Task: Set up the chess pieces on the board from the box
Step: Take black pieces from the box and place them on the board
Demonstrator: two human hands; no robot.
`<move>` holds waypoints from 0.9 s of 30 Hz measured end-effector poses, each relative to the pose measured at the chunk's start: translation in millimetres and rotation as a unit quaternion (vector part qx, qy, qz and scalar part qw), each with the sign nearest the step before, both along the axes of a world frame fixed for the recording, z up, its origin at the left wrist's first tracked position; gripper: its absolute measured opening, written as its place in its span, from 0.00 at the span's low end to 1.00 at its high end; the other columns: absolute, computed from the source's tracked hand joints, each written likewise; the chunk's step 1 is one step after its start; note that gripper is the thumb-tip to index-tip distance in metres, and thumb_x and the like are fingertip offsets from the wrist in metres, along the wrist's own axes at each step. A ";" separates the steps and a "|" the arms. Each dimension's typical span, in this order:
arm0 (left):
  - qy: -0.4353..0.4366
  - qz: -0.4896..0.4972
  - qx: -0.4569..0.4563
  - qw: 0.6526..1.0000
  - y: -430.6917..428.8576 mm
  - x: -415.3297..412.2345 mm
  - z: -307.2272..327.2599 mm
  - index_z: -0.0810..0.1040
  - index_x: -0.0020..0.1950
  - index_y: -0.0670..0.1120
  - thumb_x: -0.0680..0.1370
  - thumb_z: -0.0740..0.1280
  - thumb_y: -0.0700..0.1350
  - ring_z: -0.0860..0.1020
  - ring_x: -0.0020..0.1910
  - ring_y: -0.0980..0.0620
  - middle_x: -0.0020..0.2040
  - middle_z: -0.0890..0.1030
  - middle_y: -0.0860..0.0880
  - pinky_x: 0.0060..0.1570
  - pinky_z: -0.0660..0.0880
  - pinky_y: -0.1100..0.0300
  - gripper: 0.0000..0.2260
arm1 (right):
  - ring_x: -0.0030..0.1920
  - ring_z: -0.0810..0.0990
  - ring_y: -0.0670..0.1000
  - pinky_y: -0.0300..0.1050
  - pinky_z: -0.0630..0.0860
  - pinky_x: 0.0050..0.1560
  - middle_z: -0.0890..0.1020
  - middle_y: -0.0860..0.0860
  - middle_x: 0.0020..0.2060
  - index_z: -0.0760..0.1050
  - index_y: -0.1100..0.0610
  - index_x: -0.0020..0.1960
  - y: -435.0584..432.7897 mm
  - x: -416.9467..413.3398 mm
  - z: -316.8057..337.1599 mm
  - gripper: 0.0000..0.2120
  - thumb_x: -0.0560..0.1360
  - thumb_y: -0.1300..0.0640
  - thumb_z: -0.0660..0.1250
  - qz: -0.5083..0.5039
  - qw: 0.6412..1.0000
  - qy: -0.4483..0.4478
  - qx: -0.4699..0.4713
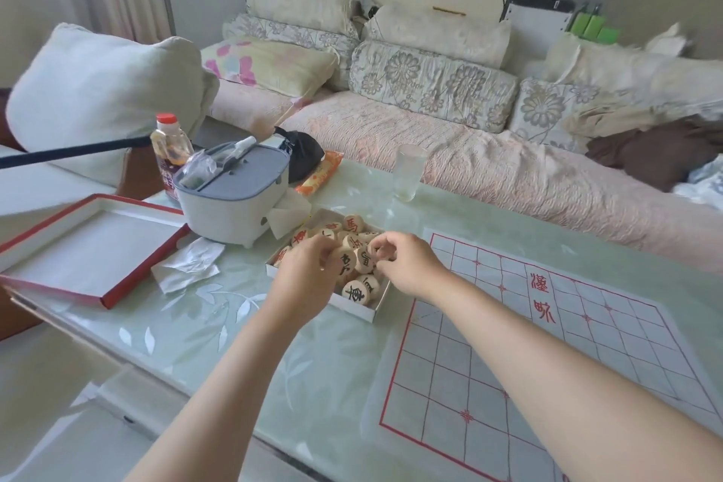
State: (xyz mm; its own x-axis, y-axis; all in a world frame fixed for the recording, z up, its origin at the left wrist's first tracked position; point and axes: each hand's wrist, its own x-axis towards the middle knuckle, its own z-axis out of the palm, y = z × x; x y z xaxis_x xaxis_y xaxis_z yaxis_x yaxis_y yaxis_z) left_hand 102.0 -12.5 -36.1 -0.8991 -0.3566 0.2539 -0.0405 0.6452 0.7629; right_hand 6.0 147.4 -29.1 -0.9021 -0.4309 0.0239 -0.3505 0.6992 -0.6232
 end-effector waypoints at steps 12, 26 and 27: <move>0.015 0.016 0.001 1.000 -4.0 -49.1 -2.7 0.74 0.60 0.52 0.80 0.60 0.47 0.77 0.51 0.51 0.54 0.79 0.53 0.49 0.74 0.55 0.10 | 0.64 0.70 0.52 0.46 0.67 0.50 0.75 0.49 0.58 0.77 0.44 0.46 -29.1 -3.7 -13.6 0.10 0.73 0.39 0.62 -0.011 0.990 0.044 0.137; 0.015 -0.137 0.023 0.990 136.2 -47.6 12.0 0.77 0.58 0.58 0.78 0.61 0.46 0.78 0.35 0.53 0.49 0.80 0.53 0.29 0.72 0.63 0.12 | 0.54 0.75 0.46 0.43 0.73 0.55 0.77 0.44 0.54 0.76 0.48 0.54 175.5 46.5 4.6 0.11 0.74 0.45 0.67 -0.108 0.992 0.063 0.011; 0.007 -0.157 0.019 0.987 152.8 -43.7 10.9 0.77 0.57 0.58 0.79 0.61 0.46 0.77 0.32 0.55 0.48 0.80 0.54 0.25 0.69 0.64 0.11 | 0.53 0.75 0.45 0.42 0.73 0.54 0.78 0.43 0.53 0.76 0.47 0.54 201.0 56.0 4.7 0.11 0.75 0.45 0.67 -0.120 0.990 0.064 0.020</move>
